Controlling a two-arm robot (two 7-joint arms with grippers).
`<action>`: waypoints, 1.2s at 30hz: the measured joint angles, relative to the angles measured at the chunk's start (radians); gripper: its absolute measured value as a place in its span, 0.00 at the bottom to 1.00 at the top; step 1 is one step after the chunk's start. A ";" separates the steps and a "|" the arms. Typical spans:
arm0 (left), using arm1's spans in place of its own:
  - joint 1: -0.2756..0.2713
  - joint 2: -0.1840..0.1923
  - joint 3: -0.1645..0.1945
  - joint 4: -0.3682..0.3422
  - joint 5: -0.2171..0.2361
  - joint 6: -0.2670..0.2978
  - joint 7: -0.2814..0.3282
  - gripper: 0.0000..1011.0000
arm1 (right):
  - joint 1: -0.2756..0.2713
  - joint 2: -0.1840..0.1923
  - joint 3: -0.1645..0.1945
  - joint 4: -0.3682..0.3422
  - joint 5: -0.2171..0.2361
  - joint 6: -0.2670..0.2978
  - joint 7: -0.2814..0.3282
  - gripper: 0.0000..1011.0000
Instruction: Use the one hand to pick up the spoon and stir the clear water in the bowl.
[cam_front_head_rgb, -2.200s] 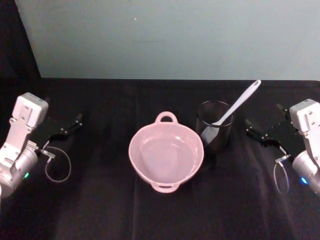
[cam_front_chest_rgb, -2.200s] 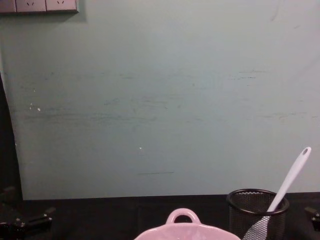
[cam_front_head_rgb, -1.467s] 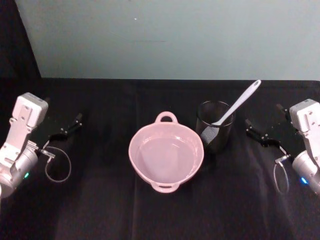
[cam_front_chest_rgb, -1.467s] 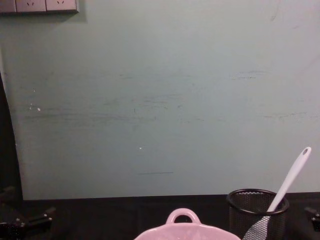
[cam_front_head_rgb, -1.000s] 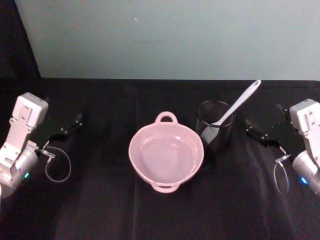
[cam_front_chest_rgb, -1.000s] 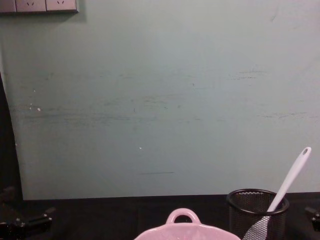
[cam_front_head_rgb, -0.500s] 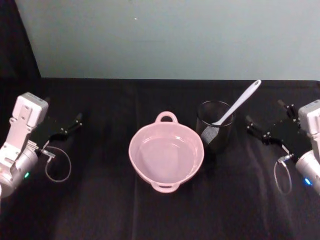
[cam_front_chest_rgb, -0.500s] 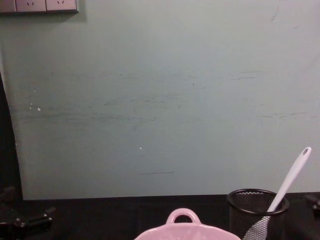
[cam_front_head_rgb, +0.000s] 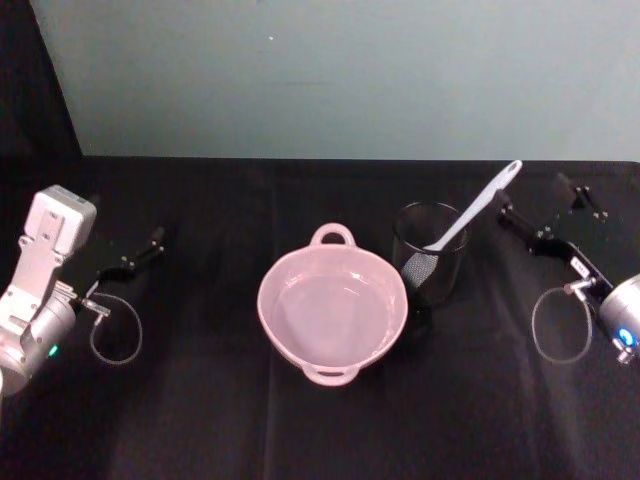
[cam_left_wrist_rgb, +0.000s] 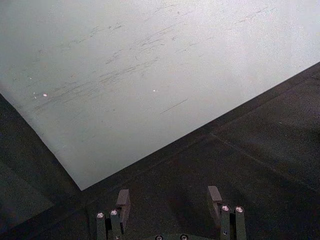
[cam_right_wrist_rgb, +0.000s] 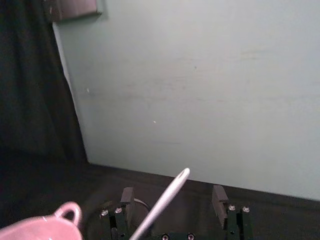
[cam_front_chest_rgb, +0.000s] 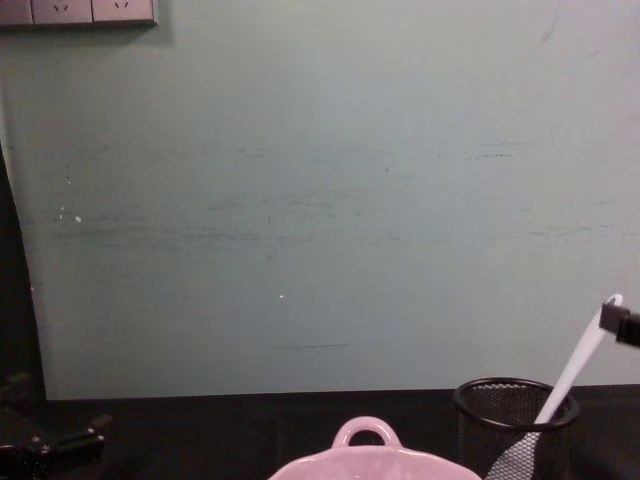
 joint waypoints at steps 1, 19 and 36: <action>0.000 0.000 0.000 0.000 0.000 0.000 0.000 1.00 | 0.001 -0.014 0.015 -0.001 0.040 0.018 0.015 0.99; 0.000 0.000 0.000 0.000 0.000 0.000 0.000 1.00 | 0.070 -0.130 0.101 0.027 0.340 0.303 0.005 0.99; 0.000 0.000 0.000 0.000 0.000 0.000 0.000 1.00 | 0.142 -0.151 0.039 0.087 0.360 0.350 -0.055 0.99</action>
